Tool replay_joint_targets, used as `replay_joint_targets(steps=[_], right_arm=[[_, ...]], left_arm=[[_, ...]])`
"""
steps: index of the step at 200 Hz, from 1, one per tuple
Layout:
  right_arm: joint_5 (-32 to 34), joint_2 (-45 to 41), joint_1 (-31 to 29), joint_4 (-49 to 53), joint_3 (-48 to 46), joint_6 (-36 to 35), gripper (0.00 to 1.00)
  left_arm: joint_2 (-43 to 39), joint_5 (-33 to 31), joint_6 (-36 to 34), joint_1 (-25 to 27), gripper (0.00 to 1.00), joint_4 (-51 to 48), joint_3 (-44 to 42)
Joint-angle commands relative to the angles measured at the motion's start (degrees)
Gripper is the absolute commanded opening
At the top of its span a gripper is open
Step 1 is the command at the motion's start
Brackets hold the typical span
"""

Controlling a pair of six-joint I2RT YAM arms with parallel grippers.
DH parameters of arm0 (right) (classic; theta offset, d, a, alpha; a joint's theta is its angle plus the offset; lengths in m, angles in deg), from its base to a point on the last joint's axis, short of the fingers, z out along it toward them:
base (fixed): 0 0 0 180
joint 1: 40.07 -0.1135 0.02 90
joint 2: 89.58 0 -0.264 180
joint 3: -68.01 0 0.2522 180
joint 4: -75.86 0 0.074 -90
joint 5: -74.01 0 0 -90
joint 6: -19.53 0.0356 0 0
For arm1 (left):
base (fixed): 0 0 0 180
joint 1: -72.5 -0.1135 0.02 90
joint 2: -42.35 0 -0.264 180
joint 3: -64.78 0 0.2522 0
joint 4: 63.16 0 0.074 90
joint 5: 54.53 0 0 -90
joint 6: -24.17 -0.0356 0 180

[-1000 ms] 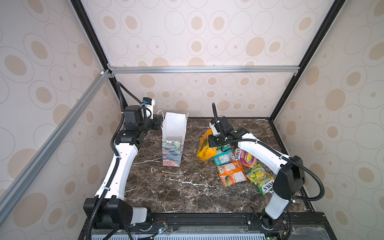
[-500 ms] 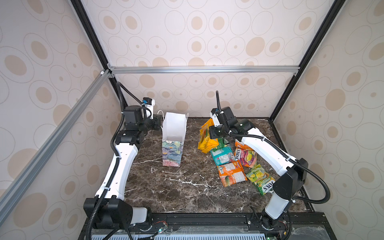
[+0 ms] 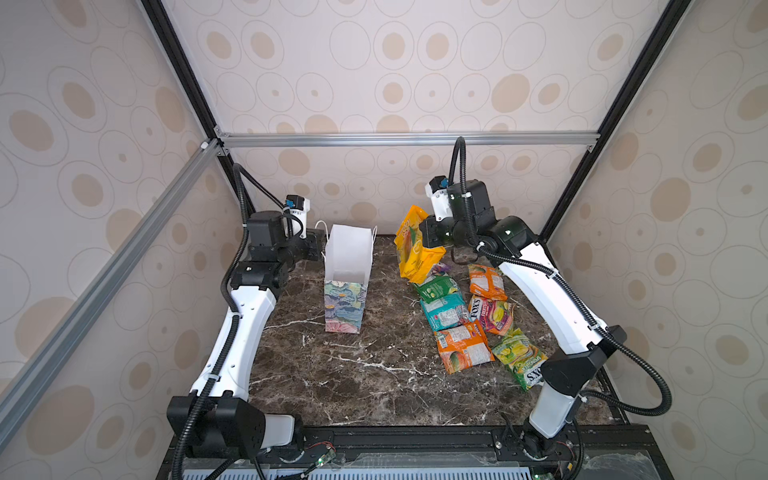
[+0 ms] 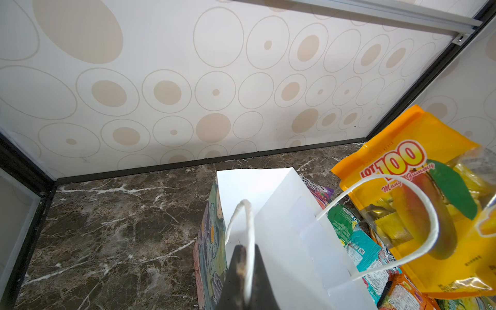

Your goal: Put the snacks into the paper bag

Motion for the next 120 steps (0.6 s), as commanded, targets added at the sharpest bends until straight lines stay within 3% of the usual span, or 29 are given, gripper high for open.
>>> replay_joint_targets(steps=[1,39,67,82,96,102,120], right_arm=[[0.00,1.03,0.21,-2.21,4.77,-1.50,0.00],[-0.06,3.50,0.13,-1.40,11.38,-1.84,0.00],[-0.72,3.35,0.13,2.99,8.17,-2.37,0.00],[0.83,3.09,0.15,8.07,5.10,-3.54,0.10],[3.35,1.71,0.51,11.68,0.79,-4.01,0.40],[3.91,0.65,0.78,12.20,-2.27,-4.25,0.47],[4.13,-2.71,1.66,10.99,-13.16,-4.63,0.56]], left_arm=[[-1.05,1.39,-1.14,-0.37,0.00,1.38,0.37],[-0.97,1.66,-1.25,-0.41,0.00,1.22,0.41],[-1.52,1.40,-1.31,-0.37,0.00,1.56,0.13],[-1.25,1.48,-1.33,-0.41,0.00,1.47,0.19],[-1.02,1.73,-1.32,-0.42,0.00,1.29,0.37],[-0.98,1.82,-1.25,-0.44,0.00,1.28,0.40],[-0.97,1.92,-1.05,-0.38,0.00,1.53,0.22]])
